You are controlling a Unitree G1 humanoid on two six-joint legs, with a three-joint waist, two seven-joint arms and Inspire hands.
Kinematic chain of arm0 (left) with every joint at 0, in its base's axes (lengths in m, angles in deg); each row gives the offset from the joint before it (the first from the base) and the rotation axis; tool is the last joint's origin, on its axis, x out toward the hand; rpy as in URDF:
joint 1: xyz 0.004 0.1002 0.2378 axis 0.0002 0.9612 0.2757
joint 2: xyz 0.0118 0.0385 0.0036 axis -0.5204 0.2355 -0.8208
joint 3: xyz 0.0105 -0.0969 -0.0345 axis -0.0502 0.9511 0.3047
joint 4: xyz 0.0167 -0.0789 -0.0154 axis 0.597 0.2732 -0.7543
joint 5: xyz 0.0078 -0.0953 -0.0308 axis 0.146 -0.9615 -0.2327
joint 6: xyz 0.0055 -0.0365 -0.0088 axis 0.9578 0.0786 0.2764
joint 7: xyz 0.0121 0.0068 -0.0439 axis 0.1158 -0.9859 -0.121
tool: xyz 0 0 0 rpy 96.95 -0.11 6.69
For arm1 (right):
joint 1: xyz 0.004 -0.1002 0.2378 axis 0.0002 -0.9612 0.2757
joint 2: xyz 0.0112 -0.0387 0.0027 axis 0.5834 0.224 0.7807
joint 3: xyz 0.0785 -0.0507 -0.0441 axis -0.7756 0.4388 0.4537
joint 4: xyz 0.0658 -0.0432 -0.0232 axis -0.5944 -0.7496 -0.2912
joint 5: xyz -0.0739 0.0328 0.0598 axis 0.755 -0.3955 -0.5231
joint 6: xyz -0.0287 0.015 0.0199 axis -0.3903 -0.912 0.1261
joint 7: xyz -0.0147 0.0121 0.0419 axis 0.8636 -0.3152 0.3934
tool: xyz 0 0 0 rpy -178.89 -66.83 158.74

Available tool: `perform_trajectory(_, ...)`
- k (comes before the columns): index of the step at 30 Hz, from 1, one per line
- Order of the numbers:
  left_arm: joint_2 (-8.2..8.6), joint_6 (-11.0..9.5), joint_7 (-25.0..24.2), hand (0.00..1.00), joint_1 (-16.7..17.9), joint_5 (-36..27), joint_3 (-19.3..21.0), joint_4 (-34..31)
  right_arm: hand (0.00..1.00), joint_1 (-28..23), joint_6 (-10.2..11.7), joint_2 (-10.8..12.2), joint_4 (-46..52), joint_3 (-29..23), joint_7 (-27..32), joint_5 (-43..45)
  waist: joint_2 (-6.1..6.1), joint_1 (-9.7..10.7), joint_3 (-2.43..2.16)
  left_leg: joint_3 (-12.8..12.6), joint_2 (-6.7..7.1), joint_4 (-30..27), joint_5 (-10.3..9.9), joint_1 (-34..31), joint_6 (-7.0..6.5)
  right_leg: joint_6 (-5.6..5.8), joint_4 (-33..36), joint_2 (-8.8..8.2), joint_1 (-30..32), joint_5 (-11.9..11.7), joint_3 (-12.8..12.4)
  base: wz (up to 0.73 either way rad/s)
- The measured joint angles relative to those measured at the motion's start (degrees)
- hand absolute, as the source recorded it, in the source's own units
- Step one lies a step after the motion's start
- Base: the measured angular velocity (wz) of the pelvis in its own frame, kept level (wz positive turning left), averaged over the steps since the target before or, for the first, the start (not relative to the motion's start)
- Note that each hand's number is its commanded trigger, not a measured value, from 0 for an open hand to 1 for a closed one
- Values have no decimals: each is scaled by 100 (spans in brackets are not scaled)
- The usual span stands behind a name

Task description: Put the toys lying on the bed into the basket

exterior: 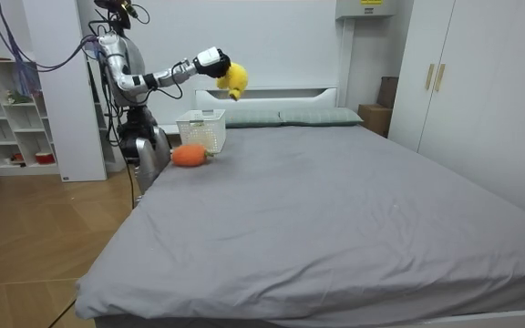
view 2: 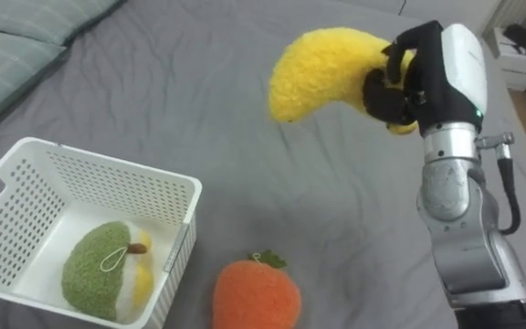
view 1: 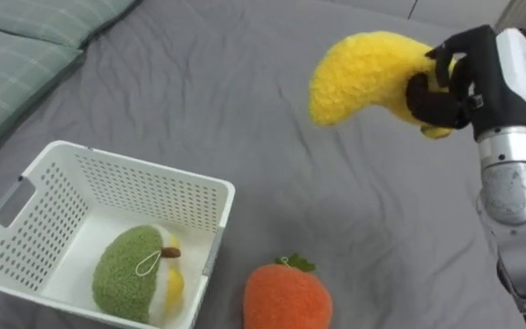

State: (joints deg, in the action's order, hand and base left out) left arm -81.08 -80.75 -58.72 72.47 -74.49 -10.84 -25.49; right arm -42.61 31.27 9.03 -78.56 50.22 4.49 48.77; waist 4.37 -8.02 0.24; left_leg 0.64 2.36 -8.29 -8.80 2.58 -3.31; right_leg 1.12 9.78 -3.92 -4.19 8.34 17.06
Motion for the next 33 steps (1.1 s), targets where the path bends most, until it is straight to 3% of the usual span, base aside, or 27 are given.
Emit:
perform_trajectory(6,19,1,35,0,-118,43,-2,140,100,27,-37,6,465,473,-564,27,58,-69,-10,-35,-10,1,-1,-6,1,-1,6,3,9,-1,-4,-2)
perform_trajectory(9,27,1,5,0,-251,58,-8,205,100,67,-83,24,591,552,-913,-67,109,-240,-6,-31,-12,0,-6,-3,4,-2,6,8,8,-1,-16,0)
perform_trajectory(15,27,1,-63,0,-344,37,-122,414,100,295,-157,484,730,1011,-1317,-133,124,-432,0,-24,-17,-2,-6,9,4,-2,-10,14,4,-1,-13,0)
perform_trajectory(18,27,-1,-62,0,-409,42,-247,438,100,298,-238,542,740,1442,-1583,-254,149,-562,14,-12,-16,1,-7,-4,4,-1,-10,10,6,-1,23,2)
perform_trajectory(24,-7,1,-62,0,-492,425,-233,445,100,361,-377,714,771,2069,-2273,8,206,-979,30,28,-17,-6,-39,-63,7,-1,-19,15,33,0,50,3)
perform_trajectory(28,5,14,-91,0,-632,433,-238,423,100,466,-428,1009,765,2376,-2477,137,295,-1205,44,104,-8,-41,-38,-133,7,0,-28,0,48,-1,195,11)
perform_trajectory(33,22,17,-52,0,-810,437,-237,434,100,559,-522,1363,605,2791,-2596,174,302,-1535,52,134,2,-41,-38,-135,5,3,-24,-9,48,1,201,1)
